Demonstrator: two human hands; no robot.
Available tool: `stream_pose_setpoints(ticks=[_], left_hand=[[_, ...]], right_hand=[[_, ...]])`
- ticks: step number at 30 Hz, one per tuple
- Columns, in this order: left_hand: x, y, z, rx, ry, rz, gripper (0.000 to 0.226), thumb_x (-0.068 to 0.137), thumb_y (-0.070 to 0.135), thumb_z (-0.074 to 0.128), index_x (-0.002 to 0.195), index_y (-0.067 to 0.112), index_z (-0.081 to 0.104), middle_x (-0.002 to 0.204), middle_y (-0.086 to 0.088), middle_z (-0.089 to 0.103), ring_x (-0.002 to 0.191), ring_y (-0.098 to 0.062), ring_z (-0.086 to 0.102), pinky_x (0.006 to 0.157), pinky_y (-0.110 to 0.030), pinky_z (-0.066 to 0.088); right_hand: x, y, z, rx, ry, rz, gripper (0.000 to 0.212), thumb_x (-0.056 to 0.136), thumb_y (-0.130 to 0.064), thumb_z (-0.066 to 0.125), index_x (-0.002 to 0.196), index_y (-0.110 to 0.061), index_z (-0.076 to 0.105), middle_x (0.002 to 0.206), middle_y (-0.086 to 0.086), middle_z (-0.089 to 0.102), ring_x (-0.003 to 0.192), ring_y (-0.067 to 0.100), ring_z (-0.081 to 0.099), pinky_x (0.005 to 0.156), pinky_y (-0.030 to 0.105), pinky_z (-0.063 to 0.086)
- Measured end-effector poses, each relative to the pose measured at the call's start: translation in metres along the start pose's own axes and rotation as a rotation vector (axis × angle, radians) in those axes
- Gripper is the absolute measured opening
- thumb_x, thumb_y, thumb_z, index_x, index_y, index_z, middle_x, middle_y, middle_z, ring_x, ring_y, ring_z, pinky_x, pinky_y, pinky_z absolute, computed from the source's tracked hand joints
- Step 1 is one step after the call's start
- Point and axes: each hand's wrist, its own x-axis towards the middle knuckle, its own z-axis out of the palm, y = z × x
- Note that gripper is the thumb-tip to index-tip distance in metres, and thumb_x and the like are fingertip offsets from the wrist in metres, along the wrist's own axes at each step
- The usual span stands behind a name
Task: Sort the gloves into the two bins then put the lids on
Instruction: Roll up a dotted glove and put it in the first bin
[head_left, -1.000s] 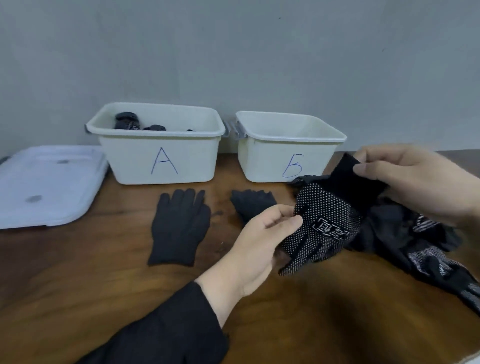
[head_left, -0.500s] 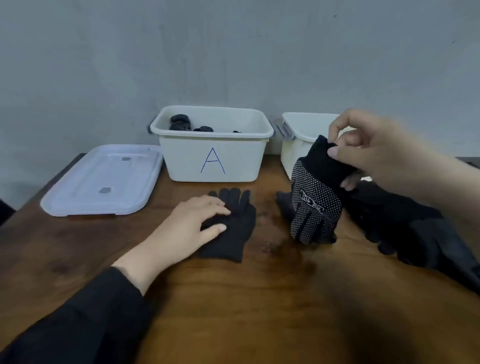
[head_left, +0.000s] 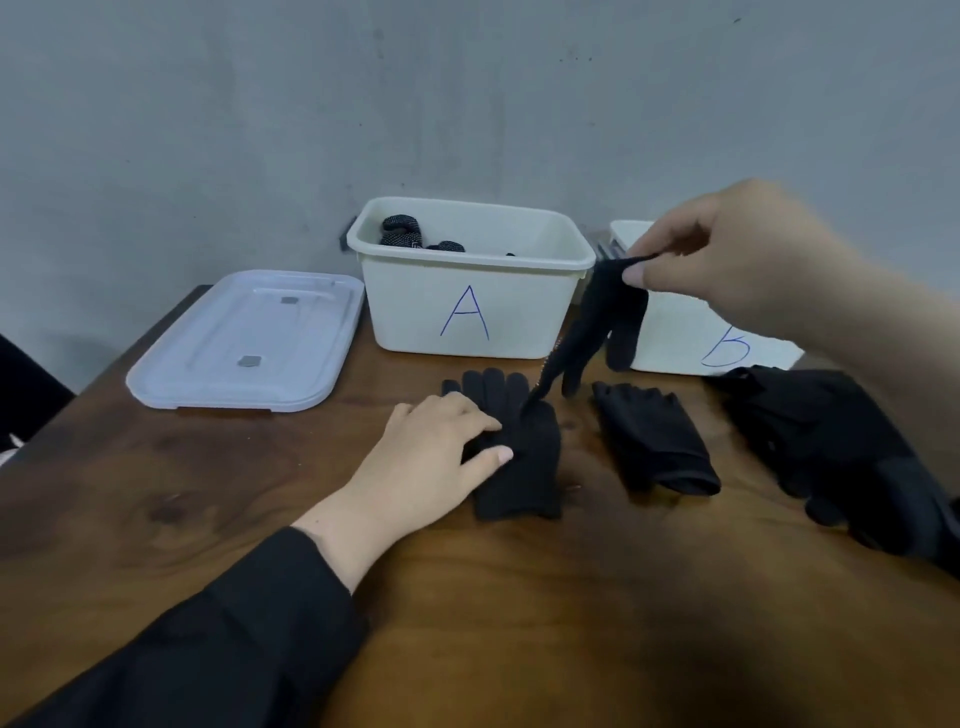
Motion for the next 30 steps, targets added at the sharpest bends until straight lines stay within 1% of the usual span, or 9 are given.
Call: stream_pose_setpoints(ticks=[3, 6, 11, 14, 17, 21, 24, 26, 30], left_hand=[[0.001, -0.01, -0.007, -0.175, 0.142, -0.111, 0.035, 0.099, 0.049, 0.048, 0.124, 0.031, 0.064, 0.117, 0.016, 0.059, 0.11, -0.006, 0.052, 0.1, -0.035, 0.041], [0.001, -0.014, -0.01, -0.274, 0.233, -0.186, 0.022, 0.099, 0.039, 0.051, 0.112, 0.031, 0.068, 0.104, 0.017, 0.062, 0.099, -0.004, 0.056, 0.09, -0.027, 0.045], [0.003, -0.016, -0.014, -0.347, 0.32, -0.305, 0.019, 0.101, 0.032, 0.049, 0.106, 0.029, 0.068, 0.099, 0.017, 0.063, 0.093, -0.002, 0.057, 0.078, -0.013, 0.04], [0.003, -0.019, -0.016, -0.374, 0.361, -0.365, 0.021, 0.101, 0.03, 0.049, 0.11, 0.027, 0.068, 0.103, 0.016, 0.065, 0.098, -0.003, 0.057, 0.082, -0.017, 0.042], [0.003, -0.021, -0.017, -0.397, 0.403, -0.391, 0.022, 0.102, 0.029, 0.049, 0.114, 0.027, 0.067, 0.106, 0.014, 0.066, 0.1, -0.004, 0.058, 0.083, -0.015, 0.044], [0.004, -0.023, -0.017, -0.393, 0.405, -0.42, 0.023, 0.102, 0.029, 0.049, 0.116, 0.027, 0.066, 0.107, 0.013, 0.065, 0.1, -0.004, 0.058, 0.08, -0.011, 0.04], [0.005, -0.023, -0.016, -0.414, 0.419, -0.392, 0.019, 0.1, 0.025, 0.051, 0.108, 0.027, 0.068, 0.099, 0.014, 0.067, 0.095, -0.004, 0.06, 0.082, -0.021, 0.048], [0.007, -0.023, -0.013, -0.403, 0.399, -0.38, 0.016, 0.097, 0.023, 0.054, 0.101, 0.028, 0.069, 0.093, 0.015, 0.066, 0.089, -0.004, 0.061, 0.083, -0.027, 0.05], [0.009, -0.022, -0.004, -0.256, 0.234, -0.328, 0.016, 0.096, 0.033, 0.055, 0.106, 0.032, 0.068, 0.1, 0.013, 0.062, 0.096, -0.008, 0.059, 0.094, -0.038, 0.046]], right_hand=[[0.01, -0.007, 0.005, -0.138, 0.041, -0.066, 0.01, 0.09, -0.038, 0.072, 0.09, -0.028, 0.072, 0.094, -0.004, 0.06, 0.08, 0.014, 0.055, 0.068, 0.032, 0.039], [0.015, -0.015, 0.01, -0.004, -0.018, -0.035, 0.01, 0.092, -0.033, 0.071, 0.089, -0.023, 0.071, 0.085, -0.006, 0.067, 0.07, 0.007, 0.059, 0.059, 0.022, 0.043], [0.029, -0.018, 0.021, 0.095, -0.113, 0.013, 0.008, 0.091, -0.029, 0.073, 0.087, -0.022, 0.074, 0.082, 0.0, 0.076, 0.07, 0.021, 0.071, 0.07, 0.031, 0.054], [0.039, -0.02, 0.03, 0.163, -0.073, 0.005, 0.009, 0.092, -0.03, 0.073, 0.087, -0.021, 0.073, 0.083, 0.002, 0.075, 0.07, 0.027, 0.069, 0.076, 0.04, 0.058], [0.047, -0.019, 0.037, 0.194, 0.116, -0.084, 0.008, 0.093, -0.032, 0.069, 0.089, -0.024, 0.07, 0.078, -0.008, 0.068, 0.064, 0.009, 0.059, 0.066, 0.027, 0.045], [0.015, -0.017, 0.059, 0.202, 0.212, -0.244, 0.004, 0.095, -0.027, 0.066, 0.093, -0.024, 0.068, 0.075, -0.011, 0.067, 0.067, 0.006, 0.062, 0.062, 0.013, 0.044], [-0.029, 0.007, 0.105, 0.035, 0.101, -0.388, 0.006, 0.096, -0.028, 0.063, 0.095, -0.024, 0.068, 0.087, -0.009, 0.066, 0.085, 0.014, 0.06, 0.082, 0.032, 0.048], [-0.06, 0.029, 0.14, -0.088, -0.064, -0.438, 0.015, 0.096, -0.039, 0.058, 0.098, -0.026, 0.067, 0.099, -0.009, 0.063, 0.092, 0.017, 0.059, 0.082, 0.044, 0.049], [-0.098, 0.052, 0.174, -0.061, -0.2, -0.365, 0.036, 0.097, -0.056, 0.05, 0.115, -0.032, 0.07, 0.12, -0.022, 0.055, 0.113, 0.001, 0.051, 0.096, 0.031, 0.047]])
